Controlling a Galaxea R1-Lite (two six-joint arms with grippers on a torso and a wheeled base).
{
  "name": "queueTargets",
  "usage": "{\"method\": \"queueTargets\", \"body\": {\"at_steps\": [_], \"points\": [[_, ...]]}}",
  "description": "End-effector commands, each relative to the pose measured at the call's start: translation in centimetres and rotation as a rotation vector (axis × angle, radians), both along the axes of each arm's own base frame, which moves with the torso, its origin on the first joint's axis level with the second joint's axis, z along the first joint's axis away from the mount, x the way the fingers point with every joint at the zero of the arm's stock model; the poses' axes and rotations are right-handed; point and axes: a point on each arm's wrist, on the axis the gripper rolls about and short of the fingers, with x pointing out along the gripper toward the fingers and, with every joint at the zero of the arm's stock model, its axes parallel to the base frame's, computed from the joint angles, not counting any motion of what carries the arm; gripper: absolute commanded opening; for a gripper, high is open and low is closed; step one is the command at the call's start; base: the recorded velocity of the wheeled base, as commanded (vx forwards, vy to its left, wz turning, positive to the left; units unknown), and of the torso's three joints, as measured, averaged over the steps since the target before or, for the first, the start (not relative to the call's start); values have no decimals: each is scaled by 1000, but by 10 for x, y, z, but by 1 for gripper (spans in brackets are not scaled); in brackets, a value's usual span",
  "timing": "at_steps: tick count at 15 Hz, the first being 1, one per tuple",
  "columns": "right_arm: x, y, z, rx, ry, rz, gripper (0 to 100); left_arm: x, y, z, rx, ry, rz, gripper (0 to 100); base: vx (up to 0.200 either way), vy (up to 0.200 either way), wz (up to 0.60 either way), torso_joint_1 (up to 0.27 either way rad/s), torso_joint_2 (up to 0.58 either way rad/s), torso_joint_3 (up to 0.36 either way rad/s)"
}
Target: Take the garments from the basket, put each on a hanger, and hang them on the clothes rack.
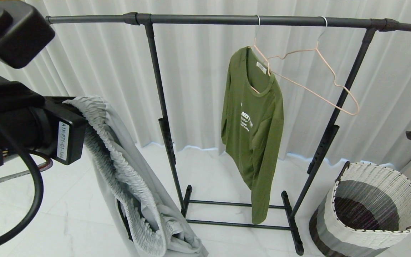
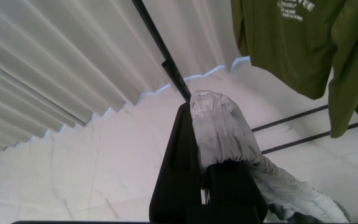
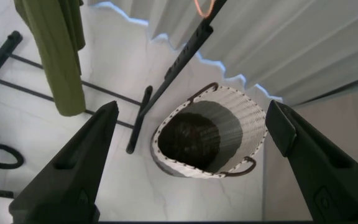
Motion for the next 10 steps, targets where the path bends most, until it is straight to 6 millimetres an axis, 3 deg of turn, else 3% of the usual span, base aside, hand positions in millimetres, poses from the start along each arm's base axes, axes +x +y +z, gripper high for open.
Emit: {"method": "queueTargets", "body": {"at_steps": [1, 10], "points": [[4, 1, -1, -2, 8, 0, 100, 0, 0, 0, 0, 0, 0, 0, 0, 0, 0, 207, -481, -286], [6, 1, -2, -6, 16, -1, 100, 0, 0, 0, 1, 1, 0, 0, 0, 0, 0, 231, -516, -282]]}}
